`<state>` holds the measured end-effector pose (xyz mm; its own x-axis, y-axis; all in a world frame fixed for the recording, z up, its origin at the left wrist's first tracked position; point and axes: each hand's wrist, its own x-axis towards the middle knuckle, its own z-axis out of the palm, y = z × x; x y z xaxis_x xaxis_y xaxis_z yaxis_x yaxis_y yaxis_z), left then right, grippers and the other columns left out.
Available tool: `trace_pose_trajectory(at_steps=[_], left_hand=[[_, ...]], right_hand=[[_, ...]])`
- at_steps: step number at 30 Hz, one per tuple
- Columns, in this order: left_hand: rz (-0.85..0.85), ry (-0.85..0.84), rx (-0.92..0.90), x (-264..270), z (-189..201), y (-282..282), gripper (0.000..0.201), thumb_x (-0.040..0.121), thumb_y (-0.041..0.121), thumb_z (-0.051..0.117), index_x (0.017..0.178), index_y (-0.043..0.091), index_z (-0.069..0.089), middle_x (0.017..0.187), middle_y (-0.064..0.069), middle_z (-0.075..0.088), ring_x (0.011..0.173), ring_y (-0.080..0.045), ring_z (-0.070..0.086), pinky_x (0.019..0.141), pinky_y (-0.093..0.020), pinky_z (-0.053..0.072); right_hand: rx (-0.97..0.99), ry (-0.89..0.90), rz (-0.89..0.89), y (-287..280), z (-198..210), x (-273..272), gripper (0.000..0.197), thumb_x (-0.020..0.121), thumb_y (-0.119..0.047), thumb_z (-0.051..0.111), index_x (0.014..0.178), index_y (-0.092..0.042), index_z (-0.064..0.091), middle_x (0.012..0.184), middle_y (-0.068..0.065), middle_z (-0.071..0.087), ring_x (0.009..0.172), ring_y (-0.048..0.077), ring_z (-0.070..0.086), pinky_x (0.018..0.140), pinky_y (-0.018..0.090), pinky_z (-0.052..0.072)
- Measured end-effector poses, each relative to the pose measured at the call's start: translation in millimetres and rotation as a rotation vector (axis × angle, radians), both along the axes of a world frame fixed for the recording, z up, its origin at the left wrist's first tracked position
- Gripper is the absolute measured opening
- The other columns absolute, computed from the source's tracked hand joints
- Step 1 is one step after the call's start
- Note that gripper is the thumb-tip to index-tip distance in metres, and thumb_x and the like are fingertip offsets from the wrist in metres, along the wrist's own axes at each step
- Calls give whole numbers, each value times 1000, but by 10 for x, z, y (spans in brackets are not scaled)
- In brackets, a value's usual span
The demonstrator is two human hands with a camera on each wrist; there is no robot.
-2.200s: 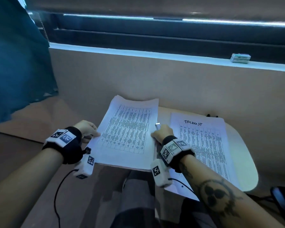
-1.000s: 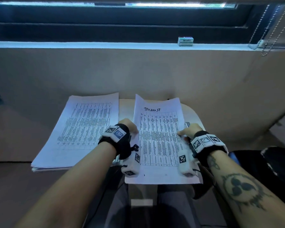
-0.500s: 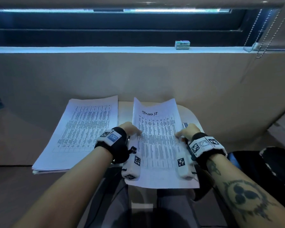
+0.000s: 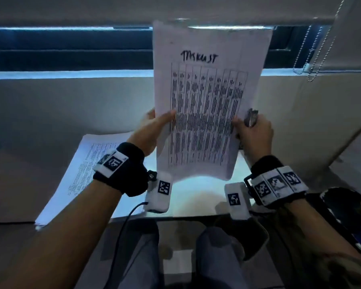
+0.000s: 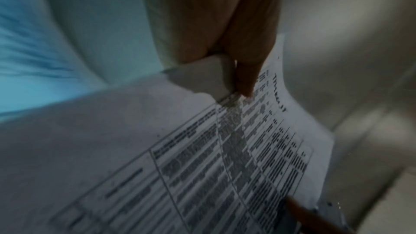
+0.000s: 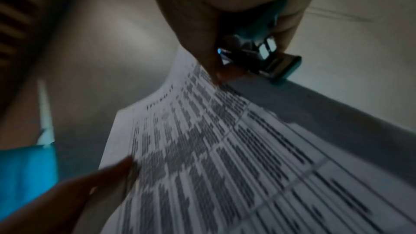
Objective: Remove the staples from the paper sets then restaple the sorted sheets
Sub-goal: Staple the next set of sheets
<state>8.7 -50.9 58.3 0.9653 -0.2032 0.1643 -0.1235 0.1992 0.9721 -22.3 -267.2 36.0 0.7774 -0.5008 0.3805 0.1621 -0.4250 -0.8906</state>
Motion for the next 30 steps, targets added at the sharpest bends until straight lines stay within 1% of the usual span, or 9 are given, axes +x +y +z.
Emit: trace_pose_trajectory(at_steps=[3,6,9,12,18,21,24,27,30], left_hand=[[31,-218,109,-84,206,-109,11,92,20,56,100,20,62,97,-1,65,95,-18,61,87,-31,51],[118,-294,203,-218,34,-164,11,89,23,60,93,13,64,88,0,65,83,-10,61,78,-21,50],[175,-224,205,-274,-163,-158,12,78,29,70,86,20,66,79,7,68,72,-1,64,66,-16,49],[248,-254,120,-271,-35,-167,24,68,36,69,88,24,65,84,5,71,75,-4,68,65,-17,52],[481,-620,120,-247,489,-244,16,84,34,59,87,18,54,74,11,58,64,5,58,56,-10,46],[617,-673,157,-198,494,-261,21,87,24,63,70,22,51,62,10,50,55,1,47,52,-11,37],[627,-682,147,-178,460,-270,24,85,28,64,67,16,54,61,-2,52,58,-6,44,54,-20,38],[617,-718,145,-210,488,-293,24,85,24,65,69,8,57,60,-7,54,57,-4,44,53,-15,38],[621,-739,172,-262,508,-319,17,86,18,65,70,18,58,61,11,54,58,1,50,55,-7,38]], right_hand=[[-91,-151,-84,123,178,-176,18,88,-17,59,75,-13,47,64,-5,48,69,25,55,65,34,46],[-114,-100,-99,122,5,-281,21,87,-17,59,72,-9,46,64,4,50,69,35,57,66,42,48],[-178,16,-68,107,-227,-362,25,87,-18,62,68,-16,46,63,3,51,65,27,54,51,21,31],[-165,22,-75,73,-372,-366,37,87,-20,64,63,-24,36,57,-2,50,59,25,53,48,16,31],[-92,-18,-82,-41,-432,-281,33,86,-25,64,64,-20,41,59,4,53,63,34,61,60,44,49],[-27,-111,-134,-72,-442,-270,36,77,-47,56,61,-18,43,67,10,52,64,36,58,60,51,52],[267,-343,-207,-94,-305,-290,39,82,-47,57,64,-18,40,70,24,53,50,18,55,47,27,51],[458,-558,-84,-24,124,-382,40,75,-55,53,66,-18,40,52,1,54,39,7,46,39,18,40],[436,-730,114,255,719,-482,31,83,-46,47,73,-17,45,53,-5,59,45,11,53,40,15,40]])
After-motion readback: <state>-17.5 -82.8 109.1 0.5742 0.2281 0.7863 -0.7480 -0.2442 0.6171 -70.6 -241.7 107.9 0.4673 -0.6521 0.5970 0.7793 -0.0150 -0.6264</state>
